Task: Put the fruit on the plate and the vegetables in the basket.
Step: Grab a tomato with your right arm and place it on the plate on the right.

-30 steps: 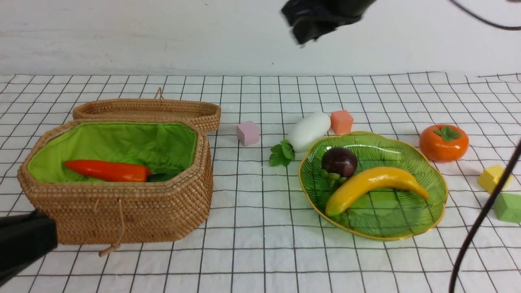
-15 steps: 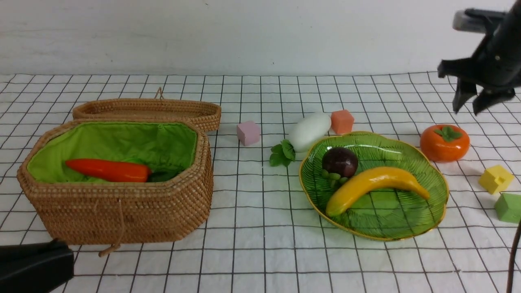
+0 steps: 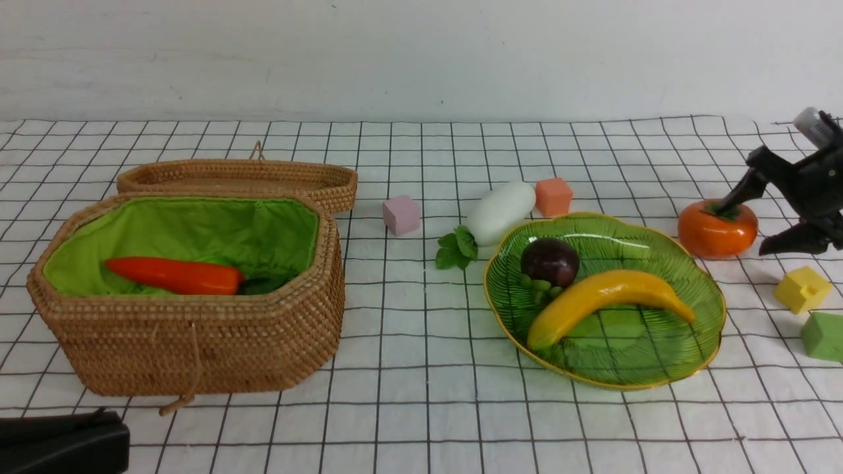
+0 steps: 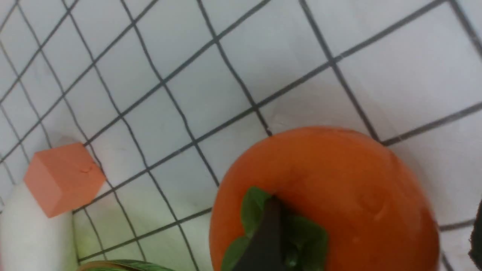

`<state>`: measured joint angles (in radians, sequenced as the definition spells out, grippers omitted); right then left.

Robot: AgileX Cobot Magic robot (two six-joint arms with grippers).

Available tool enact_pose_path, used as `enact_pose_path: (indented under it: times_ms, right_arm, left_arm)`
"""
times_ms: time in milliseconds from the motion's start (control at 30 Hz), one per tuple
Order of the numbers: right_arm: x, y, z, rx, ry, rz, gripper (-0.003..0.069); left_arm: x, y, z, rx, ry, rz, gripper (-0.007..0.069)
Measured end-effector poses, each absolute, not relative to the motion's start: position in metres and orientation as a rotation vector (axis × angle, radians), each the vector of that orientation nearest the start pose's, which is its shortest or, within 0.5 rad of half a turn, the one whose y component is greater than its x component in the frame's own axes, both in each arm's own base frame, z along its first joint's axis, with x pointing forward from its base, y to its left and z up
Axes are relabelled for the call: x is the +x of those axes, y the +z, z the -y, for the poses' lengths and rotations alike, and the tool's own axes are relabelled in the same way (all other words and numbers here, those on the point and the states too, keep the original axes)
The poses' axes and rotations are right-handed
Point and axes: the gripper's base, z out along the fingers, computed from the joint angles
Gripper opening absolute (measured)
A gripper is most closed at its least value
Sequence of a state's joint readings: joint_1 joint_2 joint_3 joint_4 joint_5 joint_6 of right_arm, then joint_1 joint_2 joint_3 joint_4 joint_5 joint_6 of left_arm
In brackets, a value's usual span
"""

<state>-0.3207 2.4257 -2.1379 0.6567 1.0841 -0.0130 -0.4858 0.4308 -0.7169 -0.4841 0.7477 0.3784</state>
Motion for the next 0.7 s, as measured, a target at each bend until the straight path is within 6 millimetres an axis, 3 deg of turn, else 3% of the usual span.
enact_pose_path:
  times_ms: [167, 300, 467, 567, 700]
  right_arm:
    - [0.512, 0.172, 0.105, 0.681, 0.841, -2.554, 0.0629]
    - [0.514, 0.173, 0.101, 0.599, 0.833, -2.552, 0.0528]
    - [0.512, 0.175, 0.1, 0.546, 0.833, -2.563, 0.0526]
    - [0.503, 0.191, 0.099, 0.467, 0.788, -2.636, 0.0526]
    - [0.487, 0.247, 0.093, 0.357, 0.702, -2.624, 0.0526]
  left_arm:
    - [0.047, 0.363, 0.057, 0.627, -0.663, -1.794, -0.0013]
    - [0.047, 0.364, 0.057, 0.611, -0.672, -1.793, -0.0013]
    - [0.047, 0.363, 0.056, 0.614, -0.66, -1.794, -0.0013]
    - [0.049, 0.363, 0.055, 0.622, -0.626, -1.784, -0.0013]
    - [0.051, 0.369, 0.054, 0.595, -0.605, -1.725, -0.0013]
